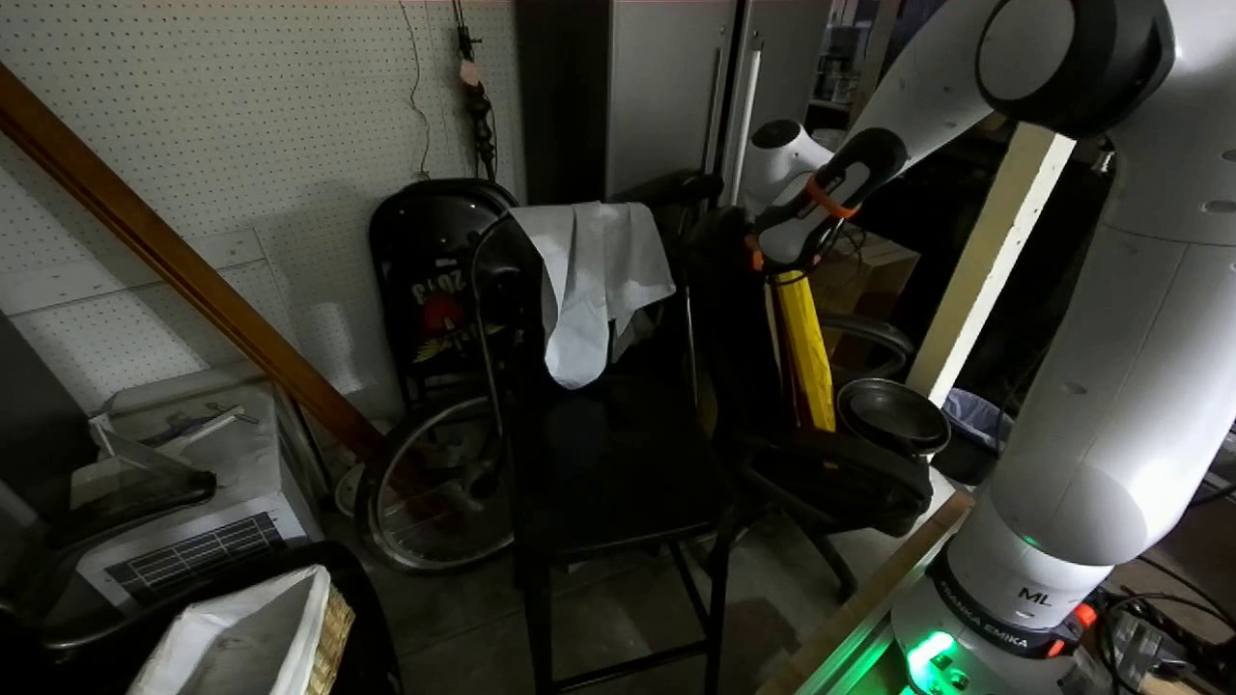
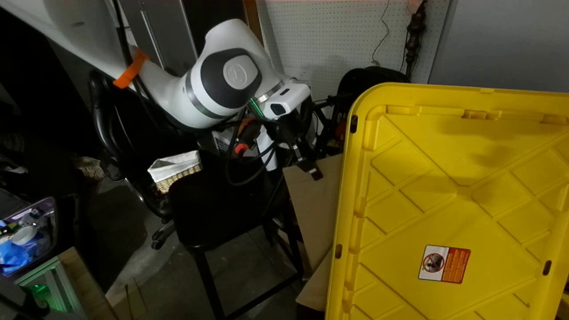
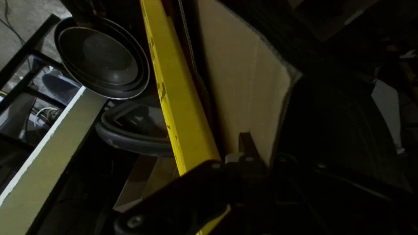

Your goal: Move the cardboard to the left

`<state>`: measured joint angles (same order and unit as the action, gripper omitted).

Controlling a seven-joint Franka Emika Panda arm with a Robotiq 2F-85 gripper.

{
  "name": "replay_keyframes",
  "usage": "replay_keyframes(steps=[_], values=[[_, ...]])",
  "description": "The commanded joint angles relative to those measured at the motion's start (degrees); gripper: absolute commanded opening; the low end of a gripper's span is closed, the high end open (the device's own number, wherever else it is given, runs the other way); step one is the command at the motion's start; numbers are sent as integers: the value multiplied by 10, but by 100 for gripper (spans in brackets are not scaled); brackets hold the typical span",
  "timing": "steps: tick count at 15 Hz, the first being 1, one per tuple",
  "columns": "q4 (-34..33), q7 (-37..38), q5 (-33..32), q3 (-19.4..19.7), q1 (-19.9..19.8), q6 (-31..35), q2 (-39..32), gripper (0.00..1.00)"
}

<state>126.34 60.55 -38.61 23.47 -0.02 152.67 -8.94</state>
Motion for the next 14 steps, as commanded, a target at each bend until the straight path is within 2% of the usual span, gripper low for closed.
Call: replay_keyframes(steps=[1, 3, 10, 11, 12, 14], values=[[29, 63, -107, -19, -10, -2, 86, 1], [33, 81, -144, -37, -23, -5, 102, 1], [52, 113, -208, -83, -58, 5, 121, 1], [54, 126, -231, -85, -62, 8, 125, 1], [58, 140, -254, -68, -45, 13, 130, 1], [61, 173, -306, -69, -45, 8, 141, 1]])
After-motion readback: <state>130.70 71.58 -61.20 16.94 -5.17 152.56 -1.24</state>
